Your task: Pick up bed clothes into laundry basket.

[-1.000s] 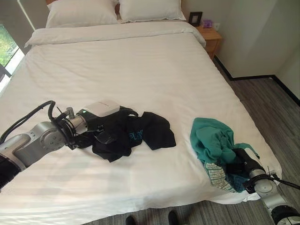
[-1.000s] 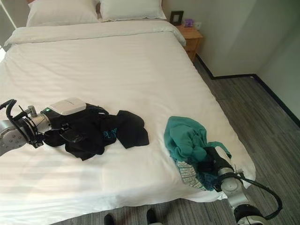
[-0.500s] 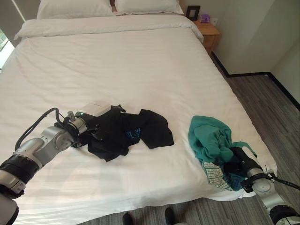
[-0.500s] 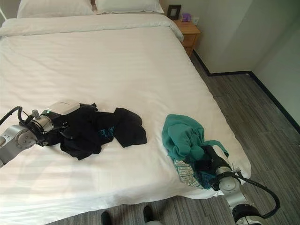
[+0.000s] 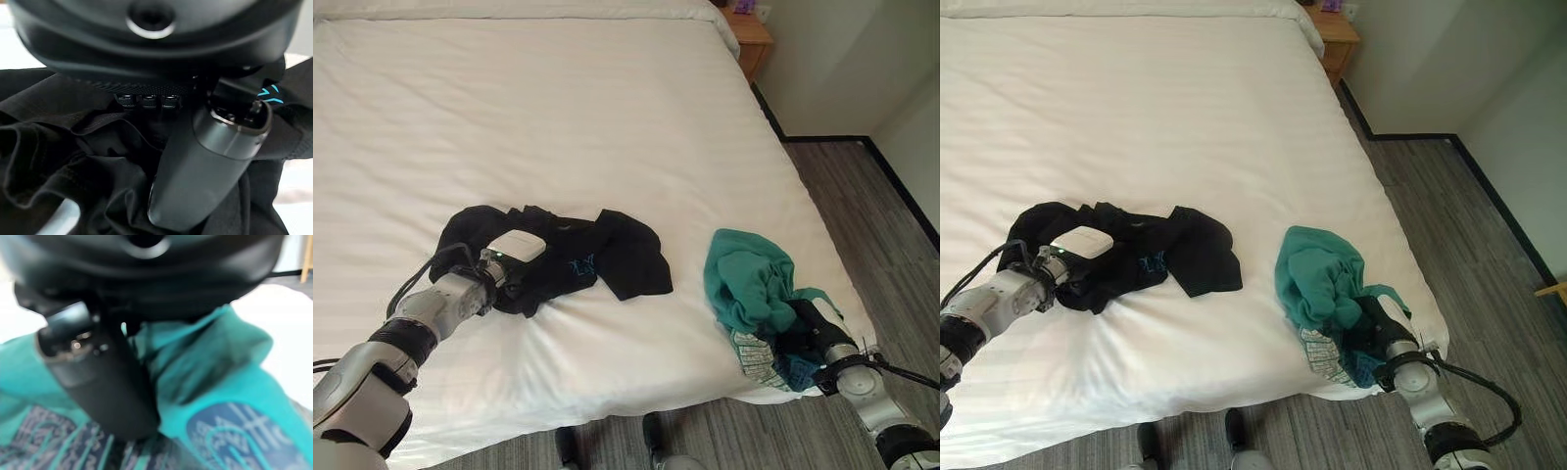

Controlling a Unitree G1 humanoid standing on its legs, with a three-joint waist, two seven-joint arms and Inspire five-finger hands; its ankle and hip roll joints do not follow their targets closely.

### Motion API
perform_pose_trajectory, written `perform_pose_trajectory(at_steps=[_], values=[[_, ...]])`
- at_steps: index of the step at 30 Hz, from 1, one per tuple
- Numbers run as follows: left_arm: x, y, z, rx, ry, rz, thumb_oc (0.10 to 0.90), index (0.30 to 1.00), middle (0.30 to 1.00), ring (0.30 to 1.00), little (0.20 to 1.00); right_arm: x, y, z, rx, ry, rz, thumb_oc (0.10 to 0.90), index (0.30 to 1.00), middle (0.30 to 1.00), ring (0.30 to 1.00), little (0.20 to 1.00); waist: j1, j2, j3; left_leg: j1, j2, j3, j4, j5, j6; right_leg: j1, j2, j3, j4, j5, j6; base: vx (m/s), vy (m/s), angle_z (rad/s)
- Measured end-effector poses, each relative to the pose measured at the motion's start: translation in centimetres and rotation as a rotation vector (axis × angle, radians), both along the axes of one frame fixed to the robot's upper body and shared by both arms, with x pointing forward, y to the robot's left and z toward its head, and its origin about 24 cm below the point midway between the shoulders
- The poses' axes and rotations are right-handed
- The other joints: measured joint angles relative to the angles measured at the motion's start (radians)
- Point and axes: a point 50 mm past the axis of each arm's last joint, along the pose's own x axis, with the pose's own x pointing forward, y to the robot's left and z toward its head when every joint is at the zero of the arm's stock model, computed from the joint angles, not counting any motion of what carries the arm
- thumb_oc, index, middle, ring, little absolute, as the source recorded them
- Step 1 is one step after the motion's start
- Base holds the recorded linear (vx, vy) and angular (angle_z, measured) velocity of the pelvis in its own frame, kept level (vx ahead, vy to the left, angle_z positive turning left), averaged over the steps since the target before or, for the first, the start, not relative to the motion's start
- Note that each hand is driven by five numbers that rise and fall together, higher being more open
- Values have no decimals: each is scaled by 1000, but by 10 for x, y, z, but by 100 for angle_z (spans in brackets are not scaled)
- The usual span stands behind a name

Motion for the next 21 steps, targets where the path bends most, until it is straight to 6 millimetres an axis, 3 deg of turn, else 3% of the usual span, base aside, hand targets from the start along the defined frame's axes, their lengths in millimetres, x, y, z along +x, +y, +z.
perform_pose_trajectory(at_steps=[3, 4, 5, 6, 10, 12, 15, 19, 21], values=[[-1, 3, -1, 12, 4, 12, 800, 900, 900, 900, 900, -2, 1, -2, 3, 12, 8, 400, 300, 300, 300, 300, -3, 6, -3, 1, 1, 8, 0, 0, 0, -5, -1, 3, 0, -6, -4, 42, 29, -15], [-3, 5, 0, 4, 8, 20, 767, 851, 851, 851, 851, -2, 1, -2, 5, 10, 11, 400, 300, 300, 300, 300, -4, 6, -3, 2, 0, 11, 0, 0, 0, -4, -2, 4, 0, -6, -4, -7, -5, -6], [-5, 7, -1, -13, 6, 30, 767, 851, 851, 851, 851, -3, 1, -2, 6, 12, 14, 400, 300, 300, 300, 300, -6, 7, -4, 4, 1, 14, 0, 0, 1, -3, -2, 4, 0, -2, -2, 35, 6, -5], [-7, 6, -3, -30, 7, 33, 400, 300, 300, 300, 300, -3, 1, -3, 7, 18, 16, 400, 300, 300, 300, 300, -7, 6, -4, 7, 1, 14, 0, 0, 5, 0, -1, 4, 0, 4, -1, 37, 4, -2], [-15, 21, 12, -284, -63, 139, 400, 300, 300, 300, 300, -1, 3, -2, -2, 24, 39, 400, 300, 300, 300, 300, -20, 12, 5, 30, 1, 10, 4, 1, 8, 28, -1, 0, 7, 17, -13, 39, -12, 1], [-23, 32, 18, -472, -113, 216, 400, 300, 300, 300, 300, 1, 5, 3, -3, 8, 49, 400, 300, 300, 300, 300, -29, 18, 15, 41, 1, 10, 5, 1, 9, 39, -1, -5, 7, 17, -13, 1, -14, -2], [-36, 50, 11, -828, -180, 385, 400, 300, 300, 300, 300, 0, 3, 6, -7, 1, 44, 400, 300, 300, 300, 300, -41, 38, 29, 65, 2, 3, 4, 1, 9, 62, -1, -9, 7, 17, -13, 18, -13, 0], [-43, 56, 13, -1116, -246, 466, 400, 300, 300, 300, 300, -1, -1, 20, 6, -50, 16, 400, 300, 300, 300, 300, -40, 62, 46, 73, 3, -4, 5, -1, 11, 73, 0, -22, 7, 17, -14, 13, -33, 7], [-42, 48, 23, -1343, -302, 454, 400, 300, 300, 300, 300, -3, 2, 33, 51, -112, -13, 400, 300, 300, 300, 300, -36, 79, 56, 87, 3, -9, 5, -1, 13, 91, -2, -25, 6, 17, -14, -7, -64, 4]])
